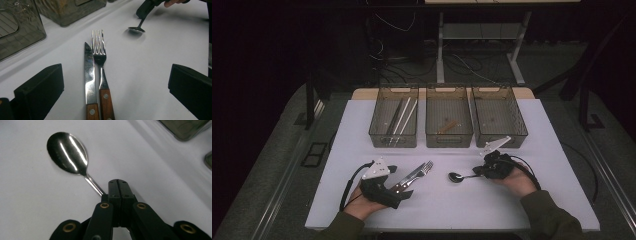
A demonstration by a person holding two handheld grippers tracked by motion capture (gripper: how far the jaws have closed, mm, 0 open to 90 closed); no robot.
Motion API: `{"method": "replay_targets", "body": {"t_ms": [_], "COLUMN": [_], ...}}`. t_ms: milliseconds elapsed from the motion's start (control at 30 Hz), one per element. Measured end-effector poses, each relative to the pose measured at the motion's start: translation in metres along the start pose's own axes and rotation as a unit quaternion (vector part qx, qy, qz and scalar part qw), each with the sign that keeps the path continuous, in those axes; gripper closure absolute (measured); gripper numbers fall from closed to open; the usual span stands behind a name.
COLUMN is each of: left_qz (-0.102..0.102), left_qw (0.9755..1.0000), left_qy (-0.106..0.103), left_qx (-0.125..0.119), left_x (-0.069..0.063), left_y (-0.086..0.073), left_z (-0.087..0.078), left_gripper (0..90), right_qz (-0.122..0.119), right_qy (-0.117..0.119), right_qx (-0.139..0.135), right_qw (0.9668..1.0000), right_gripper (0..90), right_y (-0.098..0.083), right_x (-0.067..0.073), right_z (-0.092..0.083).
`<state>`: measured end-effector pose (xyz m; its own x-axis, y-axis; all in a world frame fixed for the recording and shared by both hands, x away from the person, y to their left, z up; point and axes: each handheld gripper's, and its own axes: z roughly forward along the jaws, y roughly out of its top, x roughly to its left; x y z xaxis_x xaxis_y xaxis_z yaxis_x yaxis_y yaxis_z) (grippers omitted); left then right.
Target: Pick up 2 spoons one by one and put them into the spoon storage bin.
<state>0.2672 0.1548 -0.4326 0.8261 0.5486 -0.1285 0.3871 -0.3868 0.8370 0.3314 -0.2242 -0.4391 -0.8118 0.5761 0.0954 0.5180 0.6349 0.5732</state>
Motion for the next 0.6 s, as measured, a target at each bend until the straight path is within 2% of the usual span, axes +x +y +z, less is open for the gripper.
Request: {"method": "replay_targets", "body": {"t_ms": [400,600], "left_qz": [-0.002,-0.004], "left_qw": [1.0000,1.0000], "left_qy": [-0.004,-0.008], "left_qx": [0.001,0.002], "left_x": [0.000,0.000], "left_y": [0.000,0.001], "left_z": [0.000,0.002], "left_gripper": [0.0,0.0], "right_qz": [0.003,0.005], "right_qy": [0.010,0.015], "right_qx": [0.013,0.010], "right_qw": [0.9999,0.9998], "right_gripper": [90.0,90.0], "right_y": [-0.010,-0.015], "right_x": [0.007,0.009], "right_z": [-0.008,-0.011]}}
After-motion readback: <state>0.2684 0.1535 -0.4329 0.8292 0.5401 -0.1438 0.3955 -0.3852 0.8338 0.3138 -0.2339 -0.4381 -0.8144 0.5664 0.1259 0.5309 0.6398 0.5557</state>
